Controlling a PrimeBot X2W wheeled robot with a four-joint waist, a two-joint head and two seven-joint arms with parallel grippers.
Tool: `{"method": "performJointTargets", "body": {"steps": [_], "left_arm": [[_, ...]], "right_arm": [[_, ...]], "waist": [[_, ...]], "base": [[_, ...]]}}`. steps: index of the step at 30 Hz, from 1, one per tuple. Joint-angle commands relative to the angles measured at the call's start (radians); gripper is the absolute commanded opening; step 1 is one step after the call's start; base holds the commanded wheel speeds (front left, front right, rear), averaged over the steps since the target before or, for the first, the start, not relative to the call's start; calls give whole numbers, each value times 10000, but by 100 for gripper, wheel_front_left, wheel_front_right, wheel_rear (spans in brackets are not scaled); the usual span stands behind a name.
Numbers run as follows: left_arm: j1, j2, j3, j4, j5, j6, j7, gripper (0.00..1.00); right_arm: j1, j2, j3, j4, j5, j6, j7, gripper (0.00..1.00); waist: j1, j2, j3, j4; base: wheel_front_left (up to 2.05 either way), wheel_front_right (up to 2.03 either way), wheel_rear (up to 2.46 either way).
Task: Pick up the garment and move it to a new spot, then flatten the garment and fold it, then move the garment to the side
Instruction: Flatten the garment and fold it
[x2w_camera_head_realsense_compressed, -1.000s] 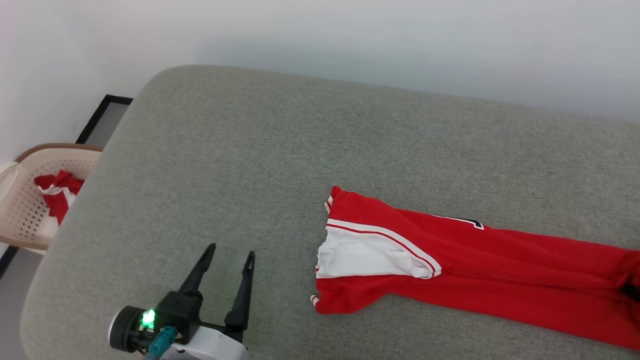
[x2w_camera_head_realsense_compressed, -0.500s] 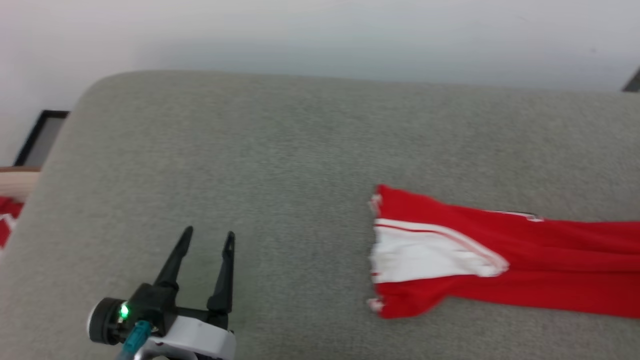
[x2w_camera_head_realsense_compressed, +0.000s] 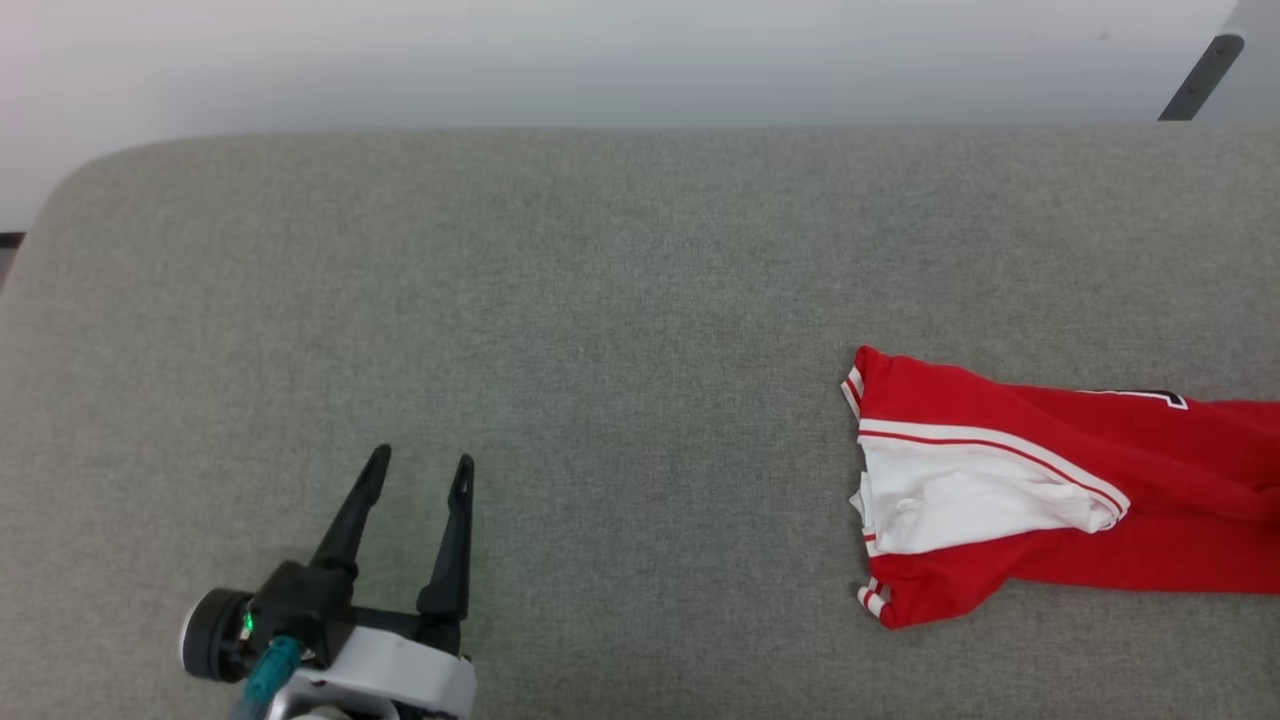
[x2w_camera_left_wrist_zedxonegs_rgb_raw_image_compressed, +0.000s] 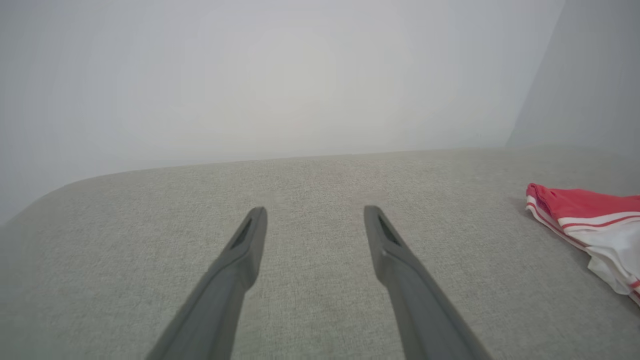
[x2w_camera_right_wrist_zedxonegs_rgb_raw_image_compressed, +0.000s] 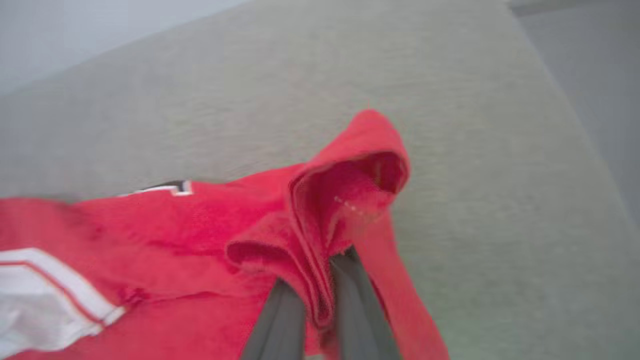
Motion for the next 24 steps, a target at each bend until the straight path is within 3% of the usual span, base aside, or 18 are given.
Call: {"method": "performJointTargets", "body": {"steps": [1, 7, 12, 16, 24], "left_arm": [[86, -15, 63, 15, -33, -29, 7, 100], [219, -107, 32, 87, -145, -79, 7, 100], [173, -114, -54, -28, -430, -80, 7, 100], [277, -127, -249, -49, -483, -84, 7, 100], [358, -274, -404, 44, -721, -85, 7, 100]], "right_arm": [[121, 124, 250, -459, 4, -4, 81, 0], [195, 1103, 2009, -3276, -123, -4, 770, 0], [-27, 1761, 3192, -4795, -243, -4, 1352, 0], [-193, 2077, 3837, -4988, -540, -4, 1593, 0], [-145, 2080, 4838, -3797, -1474, -4, 1109, 0]], "waist": [[0, -1, -109, -31], [0, -1, -300, 118], [0, -1, -397, 476], [0, -1, -501, 817], [0, -1, -631, 1524]], "base": [[0, 0, 0], [0, 0, 0], [0, 0, 0], [0, 0, 0], [0, 0, 0]]}}
